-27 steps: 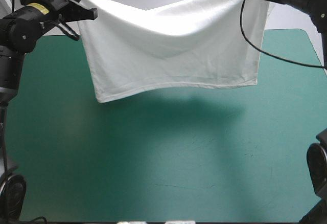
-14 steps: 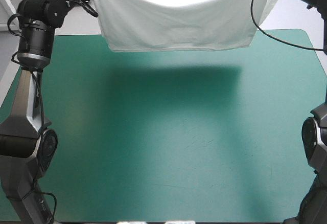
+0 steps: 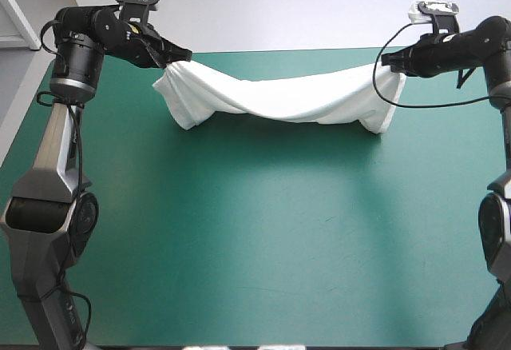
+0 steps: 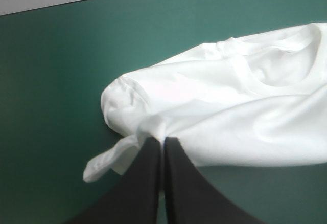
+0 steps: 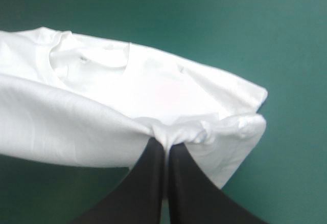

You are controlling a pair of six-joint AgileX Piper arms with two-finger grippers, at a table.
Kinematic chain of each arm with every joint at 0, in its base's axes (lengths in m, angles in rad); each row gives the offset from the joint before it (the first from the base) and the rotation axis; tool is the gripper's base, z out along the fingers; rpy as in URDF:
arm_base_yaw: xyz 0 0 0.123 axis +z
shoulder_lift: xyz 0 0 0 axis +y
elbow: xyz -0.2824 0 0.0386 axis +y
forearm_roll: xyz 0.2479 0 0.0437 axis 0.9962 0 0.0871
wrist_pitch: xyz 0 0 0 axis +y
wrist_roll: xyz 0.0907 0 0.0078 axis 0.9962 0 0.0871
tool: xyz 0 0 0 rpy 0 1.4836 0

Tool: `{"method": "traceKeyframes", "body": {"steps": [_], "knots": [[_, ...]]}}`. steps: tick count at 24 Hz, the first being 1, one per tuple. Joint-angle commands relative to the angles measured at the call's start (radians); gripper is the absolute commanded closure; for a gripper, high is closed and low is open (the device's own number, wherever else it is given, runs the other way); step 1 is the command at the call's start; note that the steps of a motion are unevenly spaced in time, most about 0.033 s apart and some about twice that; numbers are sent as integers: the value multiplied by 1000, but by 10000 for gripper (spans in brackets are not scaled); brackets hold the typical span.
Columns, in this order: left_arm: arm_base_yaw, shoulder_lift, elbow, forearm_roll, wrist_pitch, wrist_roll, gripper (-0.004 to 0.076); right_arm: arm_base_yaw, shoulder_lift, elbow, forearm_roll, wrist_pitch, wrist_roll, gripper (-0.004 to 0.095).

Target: Fold the cloth

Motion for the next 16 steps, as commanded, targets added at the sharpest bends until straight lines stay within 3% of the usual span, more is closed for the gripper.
{"method": "traceKeyframes", "body": {"steps": [1, 7, 10, 16], "knots": [[-10, -136, 65, -50, 36, -19, 733, -5, -174, 130, 23, -45, -30, 925], [-10, -357, 534, -44, 35, -19, 733, 17, -355, 495, 10, -77, -49, 925], [-10, -436, 762, -48, 34, -3, 733, 58, -390, 631, -63, -60, -42, 925], [-10, -473, 942, -70, 32, 54, 733, 67, -390, 728, -123, -6, -17, 925]]}}
